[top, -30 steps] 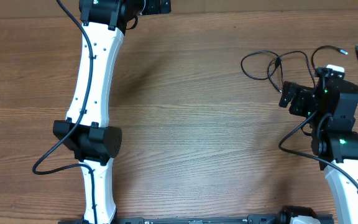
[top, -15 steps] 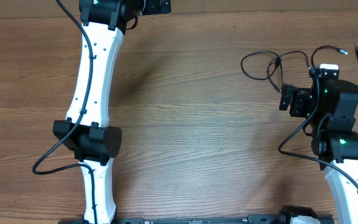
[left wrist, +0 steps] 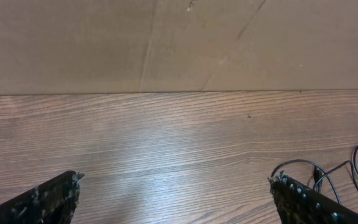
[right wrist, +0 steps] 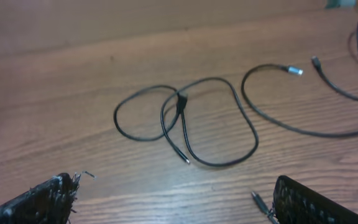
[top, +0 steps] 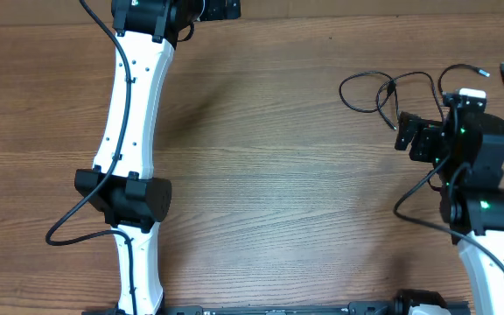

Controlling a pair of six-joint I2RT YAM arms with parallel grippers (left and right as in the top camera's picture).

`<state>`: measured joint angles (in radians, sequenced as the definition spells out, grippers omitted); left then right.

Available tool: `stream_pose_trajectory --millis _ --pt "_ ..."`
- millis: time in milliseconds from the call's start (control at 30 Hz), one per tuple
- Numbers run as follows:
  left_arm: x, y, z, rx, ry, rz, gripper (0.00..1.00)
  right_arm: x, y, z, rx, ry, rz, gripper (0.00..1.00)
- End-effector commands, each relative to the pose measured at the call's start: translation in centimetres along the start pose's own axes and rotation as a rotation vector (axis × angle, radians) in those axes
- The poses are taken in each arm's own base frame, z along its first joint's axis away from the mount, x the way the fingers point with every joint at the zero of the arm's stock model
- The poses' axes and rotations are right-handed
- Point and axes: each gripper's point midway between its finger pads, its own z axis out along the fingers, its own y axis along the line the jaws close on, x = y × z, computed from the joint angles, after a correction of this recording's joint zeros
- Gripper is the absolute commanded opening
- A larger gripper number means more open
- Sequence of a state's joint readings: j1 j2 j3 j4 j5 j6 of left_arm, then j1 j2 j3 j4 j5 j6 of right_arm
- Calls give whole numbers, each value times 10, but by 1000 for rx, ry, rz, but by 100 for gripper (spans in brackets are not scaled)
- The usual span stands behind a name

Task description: Untangle cables

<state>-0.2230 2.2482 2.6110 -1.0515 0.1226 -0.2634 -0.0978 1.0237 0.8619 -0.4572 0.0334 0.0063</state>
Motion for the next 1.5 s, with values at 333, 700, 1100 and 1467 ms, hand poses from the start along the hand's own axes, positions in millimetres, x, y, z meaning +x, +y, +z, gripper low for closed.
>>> stream_pose_trajectory --millis 333,700,1100,1467 --pt "-4 -3 -4 -2 -15 3 100 -4 4 -101 -160 -545 295 100" --pt "-4 -3 -4 -2 -15 3 100 0 29 -127 -241 -751 91 100" --pt "-4 -3 -4 -2 -15 3 100 1 26 -132 -234 -863 78 100" --pt "-4 -3 -4 -2 -15 3 100 34 24 -98 -220 -810 78 100"
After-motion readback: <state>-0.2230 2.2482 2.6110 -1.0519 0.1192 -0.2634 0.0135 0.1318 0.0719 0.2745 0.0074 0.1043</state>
